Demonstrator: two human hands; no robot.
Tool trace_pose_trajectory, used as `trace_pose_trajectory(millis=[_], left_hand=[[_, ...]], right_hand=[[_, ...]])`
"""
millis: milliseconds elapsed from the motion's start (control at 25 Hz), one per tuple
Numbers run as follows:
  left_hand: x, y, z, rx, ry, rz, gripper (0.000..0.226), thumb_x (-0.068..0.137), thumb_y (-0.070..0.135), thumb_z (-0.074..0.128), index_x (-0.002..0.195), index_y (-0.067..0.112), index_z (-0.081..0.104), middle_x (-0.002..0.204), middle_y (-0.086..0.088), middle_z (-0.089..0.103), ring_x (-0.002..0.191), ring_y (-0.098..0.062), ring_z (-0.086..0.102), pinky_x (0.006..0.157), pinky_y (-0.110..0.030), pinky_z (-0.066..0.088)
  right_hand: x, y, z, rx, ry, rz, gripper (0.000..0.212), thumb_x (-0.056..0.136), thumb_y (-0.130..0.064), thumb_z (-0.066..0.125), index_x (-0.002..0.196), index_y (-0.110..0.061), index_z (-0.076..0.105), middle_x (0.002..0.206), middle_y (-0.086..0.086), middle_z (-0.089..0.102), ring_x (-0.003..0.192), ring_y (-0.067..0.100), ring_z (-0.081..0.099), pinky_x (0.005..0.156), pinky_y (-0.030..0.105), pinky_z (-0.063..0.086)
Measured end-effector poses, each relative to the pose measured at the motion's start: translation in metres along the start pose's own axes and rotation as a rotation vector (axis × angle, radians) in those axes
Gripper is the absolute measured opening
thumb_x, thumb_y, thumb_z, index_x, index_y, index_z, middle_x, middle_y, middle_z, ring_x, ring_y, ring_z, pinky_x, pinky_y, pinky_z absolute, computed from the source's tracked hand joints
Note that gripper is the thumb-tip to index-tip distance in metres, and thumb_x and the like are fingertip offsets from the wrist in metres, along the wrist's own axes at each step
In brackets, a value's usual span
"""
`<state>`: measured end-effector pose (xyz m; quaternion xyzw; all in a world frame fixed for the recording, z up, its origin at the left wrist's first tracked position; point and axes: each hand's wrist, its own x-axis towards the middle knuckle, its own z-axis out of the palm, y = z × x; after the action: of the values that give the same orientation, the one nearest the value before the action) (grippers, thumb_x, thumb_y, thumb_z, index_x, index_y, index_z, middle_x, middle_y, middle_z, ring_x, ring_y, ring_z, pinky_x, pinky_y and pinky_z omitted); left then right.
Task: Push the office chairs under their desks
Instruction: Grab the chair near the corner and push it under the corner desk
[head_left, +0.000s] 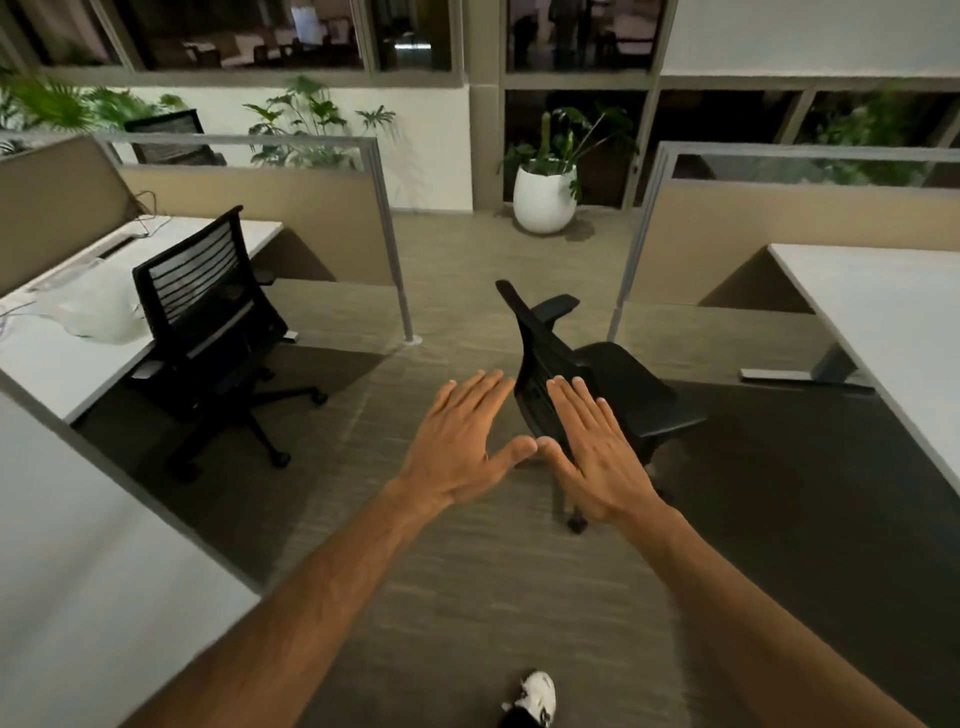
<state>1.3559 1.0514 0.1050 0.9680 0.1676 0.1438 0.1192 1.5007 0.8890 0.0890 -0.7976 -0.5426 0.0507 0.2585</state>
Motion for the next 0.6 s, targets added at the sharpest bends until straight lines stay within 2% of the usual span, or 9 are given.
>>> trace_pose_trajectory(millis=[280, 480, 600], left_hand=[[0.131, -0.091, -0.001, 0.021, 0.0, -0.052, 0.094, 0.091, 0.085, 0.012, 0.162, 0.023, 0.018, 0.169, -0.001, 0.017, 0.156, -0.013, 0.007, 0.127, -0.044, 0.003], [0.206, -0.158, 0.022, 0.005, -0.08, -0.072, 0.095, 0.09, 0.085, 0.013, 0.162, 0.024, 0.016, 0.17, 0.0, 0.015, 0.156, -0.013, 0.006, 0.127, -0.042, 0.001], [0.258, -0.203, 0.035, 0.02, -0.155, -0.005, 0.095, 0.09, 0.085, 0.012, 0.162, 0.023, 0.017, 0.169, -0.001, 0.017, 0.156, -0.015, 0.008, 0.127, -0.043, 0.003]], right_hand=[[0.15, 0.047, 0.006, 0.028, -0.053, 0.042, 0.087, 0.093, -0.079, 0.006, 0.162, -0.028, -0.002, 0.171, -0.007, -0.006, 0.153, 0.003, -0.019, 0.128, 0.044, -0.003], [0.232, 0.084, 0.031, 0.056, -0.078, 0.166, 0.09, 0.091, -0.081, 0.008, 0.163, -0.028, 0.0, 0.171, -0.01, -0.005, 0.153, 0.003, -0.018, 0.128, 0.042, 0.0], [0.279, 0.107, 0.051, 0.037, -0.068, 0.259, 0.087, 0.094, -0.079, 0.011, 0.163, -0.027, 0.001, 0.171, -0.01, -0.003, 0.154, 0.003, -0.017, 0.128, 0.041, 0.001]])
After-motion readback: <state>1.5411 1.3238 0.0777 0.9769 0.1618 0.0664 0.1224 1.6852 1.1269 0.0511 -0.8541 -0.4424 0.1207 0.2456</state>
